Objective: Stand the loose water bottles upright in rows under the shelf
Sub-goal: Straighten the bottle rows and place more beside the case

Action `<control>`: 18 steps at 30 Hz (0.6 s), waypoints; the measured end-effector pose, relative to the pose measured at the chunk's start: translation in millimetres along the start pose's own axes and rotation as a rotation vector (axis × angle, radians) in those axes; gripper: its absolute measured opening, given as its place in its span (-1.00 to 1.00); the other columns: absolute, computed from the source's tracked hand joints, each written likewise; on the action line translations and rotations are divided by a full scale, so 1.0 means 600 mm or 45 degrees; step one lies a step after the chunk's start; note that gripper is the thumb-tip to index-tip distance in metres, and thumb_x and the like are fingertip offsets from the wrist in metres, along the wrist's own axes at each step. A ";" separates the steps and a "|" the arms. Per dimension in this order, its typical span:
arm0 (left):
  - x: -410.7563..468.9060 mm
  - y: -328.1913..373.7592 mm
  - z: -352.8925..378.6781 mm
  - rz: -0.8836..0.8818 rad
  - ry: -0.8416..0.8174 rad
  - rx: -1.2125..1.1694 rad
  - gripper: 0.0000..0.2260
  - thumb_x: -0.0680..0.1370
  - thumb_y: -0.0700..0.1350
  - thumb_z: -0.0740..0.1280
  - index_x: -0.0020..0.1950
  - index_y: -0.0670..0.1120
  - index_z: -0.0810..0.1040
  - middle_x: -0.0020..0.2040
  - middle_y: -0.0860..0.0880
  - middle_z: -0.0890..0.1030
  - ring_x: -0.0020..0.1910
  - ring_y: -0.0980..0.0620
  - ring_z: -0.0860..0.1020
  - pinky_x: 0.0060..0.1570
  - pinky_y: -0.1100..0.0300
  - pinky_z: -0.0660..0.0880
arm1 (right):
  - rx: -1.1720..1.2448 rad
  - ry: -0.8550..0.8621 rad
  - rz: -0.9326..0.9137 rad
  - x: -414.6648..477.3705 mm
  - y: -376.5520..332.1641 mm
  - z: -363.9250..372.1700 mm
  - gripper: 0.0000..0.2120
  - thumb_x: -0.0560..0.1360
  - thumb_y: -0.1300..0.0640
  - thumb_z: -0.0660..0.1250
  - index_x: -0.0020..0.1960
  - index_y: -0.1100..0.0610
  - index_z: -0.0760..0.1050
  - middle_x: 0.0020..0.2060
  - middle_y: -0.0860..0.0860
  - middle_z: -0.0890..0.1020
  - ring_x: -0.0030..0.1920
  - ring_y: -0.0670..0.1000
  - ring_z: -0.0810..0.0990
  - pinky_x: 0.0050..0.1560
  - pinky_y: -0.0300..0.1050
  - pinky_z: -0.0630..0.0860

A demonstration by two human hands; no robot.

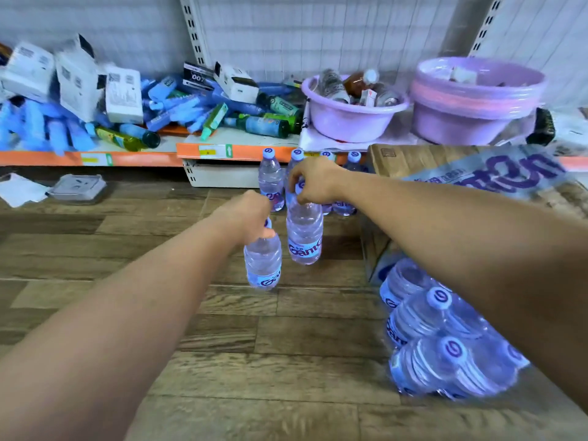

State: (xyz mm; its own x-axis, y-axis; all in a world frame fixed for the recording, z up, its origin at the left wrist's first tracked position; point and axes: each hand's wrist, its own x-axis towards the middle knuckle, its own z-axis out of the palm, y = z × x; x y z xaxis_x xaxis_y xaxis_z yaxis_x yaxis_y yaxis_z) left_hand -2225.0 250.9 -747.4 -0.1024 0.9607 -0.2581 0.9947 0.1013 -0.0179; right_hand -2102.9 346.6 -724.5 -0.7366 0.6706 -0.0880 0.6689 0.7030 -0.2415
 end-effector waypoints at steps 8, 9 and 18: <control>-0.034 0.120 -0.157 0.090 0.202 0.081 -0.76 0.57 -0.06 0.20 0.08 -0.17 0.55 0.03 -0.23 0.54 0.01 -0.24 0.53 -0.04 0.05 0.47 | 0.061 0.220 0.066 -0.140 0.082 -0.162 -0.76 0.42 0.19 0.37 0.09 0.11 0.61 -0.15 0.00 0.49 -0.12 -0.01 0.44 -0.18 -0.23 0.34; -0.038 0.137 -0.175 0.109 0.214 0.089 -0.75 0.58 -0.06 0.19 0.13 -0.14 0.54 0.07 -0.23 0.54 0.03 -0.23 0.53 -0.06 0.06 0.46 | 0.060 0.251 0.077 -0.159 0.092 -0.180 -0.75 0.42 0.19 0.37 0.09 0.11 0.61 -0.15 0.00 0.49 -0.12 -0.01 0.44 -0.15 -0.24 0.34; -0.049 0.326 -0.272 0.379 0.423 -0.068 -0.80 0.47 -0.14 0.35 0.07 -0.14 0.60 -0.09 -0.08 0.55 -0.08 -0.08 0.47 -0.14 0.26 0.28 | 0.013 0.354 0.235 -0.311 0.176 -0.278 -0.80 0.36 0.17 0.40 -0.01 0.11 0.63 -0.19 0.02 0.54 -0.16 0.03 0.49 -0.24 -0.22 0.41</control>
State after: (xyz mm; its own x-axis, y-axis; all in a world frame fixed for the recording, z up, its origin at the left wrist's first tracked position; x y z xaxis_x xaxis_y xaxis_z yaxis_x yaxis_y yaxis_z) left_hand -2029.1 284.6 -585.9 0.1825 0.9799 0.0799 0.9802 -0.1877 0.0623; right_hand -1878.4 335.1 -572.5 -0.5469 0.8262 0.1354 0.7863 0.5624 -0.2560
